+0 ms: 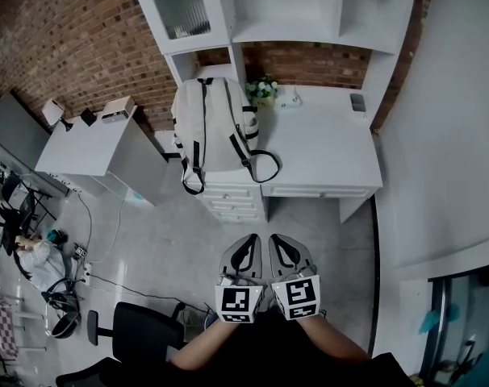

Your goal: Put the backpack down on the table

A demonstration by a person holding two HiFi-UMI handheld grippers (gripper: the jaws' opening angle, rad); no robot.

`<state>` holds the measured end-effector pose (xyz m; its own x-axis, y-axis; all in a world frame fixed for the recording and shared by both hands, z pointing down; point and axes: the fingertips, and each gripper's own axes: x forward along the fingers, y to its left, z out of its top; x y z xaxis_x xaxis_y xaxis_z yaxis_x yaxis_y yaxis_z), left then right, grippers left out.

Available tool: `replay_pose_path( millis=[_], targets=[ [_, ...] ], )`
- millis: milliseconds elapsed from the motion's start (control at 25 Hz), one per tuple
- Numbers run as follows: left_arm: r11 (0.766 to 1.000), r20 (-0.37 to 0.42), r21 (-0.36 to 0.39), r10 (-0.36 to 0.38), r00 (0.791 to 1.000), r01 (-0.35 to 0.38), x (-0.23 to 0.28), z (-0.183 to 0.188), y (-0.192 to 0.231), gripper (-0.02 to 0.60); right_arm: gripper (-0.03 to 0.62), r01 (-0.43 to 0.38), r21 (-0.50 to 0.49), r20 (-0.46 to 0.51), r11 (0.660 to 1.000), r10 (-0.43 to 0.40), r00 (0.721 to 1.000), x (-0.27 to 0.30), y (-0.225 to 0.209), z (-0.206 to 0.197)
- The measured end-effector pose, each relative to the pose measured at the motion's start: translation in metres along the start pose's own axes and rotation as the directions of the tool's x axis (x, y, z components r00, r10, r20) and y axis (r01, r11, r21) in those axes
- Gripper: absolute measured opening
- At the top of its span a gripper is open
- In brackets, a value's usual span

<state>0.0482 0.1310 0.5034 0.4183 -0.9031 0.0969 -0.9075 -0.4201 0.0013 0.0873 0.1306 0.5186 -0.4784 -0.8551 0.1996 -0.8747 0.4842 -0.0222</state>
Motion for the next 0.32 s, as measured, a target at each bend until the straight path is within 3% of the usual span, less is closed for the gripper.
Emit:
replay_pose_path(
  millis=[320],
  targets=[
    [0.998,-0.02,-0.059,-0.015,1.0,0.013,0.003,-0.0028,-0.0064,0.018,0.018,-0.03,0.0,-0.024,1.0,0.03,0.999,-0.0028,0.0003,-0.0051]
  ],
)
